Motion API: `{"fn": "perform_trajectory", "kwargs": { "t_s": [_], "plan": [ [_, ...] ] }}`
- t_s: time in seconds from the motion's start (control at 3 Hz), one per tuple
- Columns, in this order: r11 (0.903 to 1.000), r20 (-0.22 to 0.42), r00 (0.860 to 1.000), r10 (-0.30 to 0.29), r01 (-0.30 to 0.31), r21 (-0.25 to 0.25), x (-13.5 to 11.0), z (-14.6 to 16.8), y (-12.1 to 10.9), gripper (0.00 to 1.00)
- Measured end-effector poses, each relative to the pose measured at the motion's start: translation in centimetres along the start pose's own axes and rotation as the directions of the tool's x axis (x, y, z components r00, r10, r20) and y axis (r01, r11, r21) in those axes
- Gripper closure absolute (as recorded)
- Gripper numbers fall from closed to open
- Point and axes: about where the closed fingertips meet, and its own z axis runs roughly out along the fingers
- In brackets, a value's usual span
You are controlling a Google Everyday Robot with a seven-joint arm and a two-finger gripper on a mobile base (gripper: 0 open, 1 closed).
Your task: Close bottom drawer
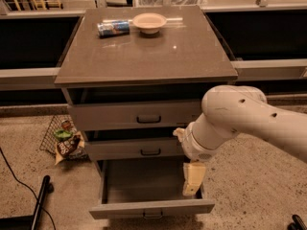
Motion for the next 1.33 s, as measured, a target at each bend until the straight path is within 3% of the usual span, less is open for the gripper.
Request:
{"fn": "perform_trajectory", "kwargs": {
  "t_s": [0.33, 0.67, 1.0, 1.33],
  "plan": [
    [0.9959, 0.037, 0.996, -0.082, 0.083, -0.034, -0.3, 5.7, 0.0, 0.00],
    [0.9858, 0.152, 0.980, -0.129, 0.144, -0.087, -0.3, 15.3, 0.5, 0.00],
    [0.9798, 0.226, 0.966, -0.124, 0.155, -0.126, -0.1, 20.9, 1.2, 0.00],
    [0.9773, 0.238, 0.965, -0.112, 0.150, -0.149, 0.1, 22.0, 1.9, 0.00]
  ]
}}
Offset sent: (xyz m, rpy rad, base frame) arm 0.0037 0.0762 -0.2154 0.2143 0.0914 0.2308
